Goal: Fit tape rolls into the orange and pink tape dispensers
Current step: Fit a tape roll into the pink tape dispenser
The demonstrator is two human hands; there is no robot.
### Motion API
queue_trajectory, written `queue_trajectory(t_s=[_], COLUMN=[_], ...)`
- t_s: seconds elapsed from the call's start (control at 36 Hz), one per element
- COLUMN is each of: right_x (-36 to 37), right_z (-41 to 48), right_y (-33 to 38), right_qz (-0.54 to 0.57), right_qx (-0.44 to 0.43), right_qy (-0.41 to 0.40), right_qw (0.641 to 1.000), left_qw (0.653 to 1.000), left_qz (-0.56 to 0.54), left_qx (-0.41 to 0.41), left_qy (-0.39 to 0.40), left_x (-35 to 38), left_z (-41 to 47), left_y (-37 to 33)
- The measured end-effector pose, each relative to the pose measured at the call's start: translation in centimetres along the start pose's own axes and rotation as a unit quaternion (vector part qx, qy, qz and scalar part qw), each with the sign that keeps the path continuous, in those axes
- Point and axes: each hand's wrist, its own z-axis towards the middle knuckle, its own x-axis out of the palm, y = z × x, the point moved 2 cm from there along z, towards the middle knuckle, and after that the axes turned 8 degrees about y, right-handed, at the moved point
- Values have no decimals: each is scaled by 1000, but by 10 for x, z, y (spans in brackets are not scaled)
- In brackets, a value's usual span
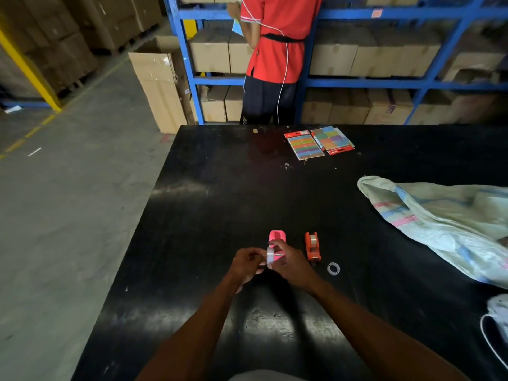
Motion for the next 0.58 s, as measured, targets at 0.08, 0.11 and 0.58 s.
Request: queue_trajectory(t_s=[0.08, 0.11, 0.58], right_x=[-1, -2, -4], right_z=[1, 2, 12], right_y=[-2, -3, -12], right_qz=[-18, -18, -85], right_qx=[-3, -2, -4], right_qy=[-7, -7, -13], right_qw=[1000, 1000, 996], left_qw=[1000, 1000, 999], left_qz=[7, 9, -6], left_qx=[5, 8, -24], left_qy=[-10, -16, -46], left_x=[-1, -2, -2], left_z=[0, 0, 10], left_y=[-1, -1, 3])
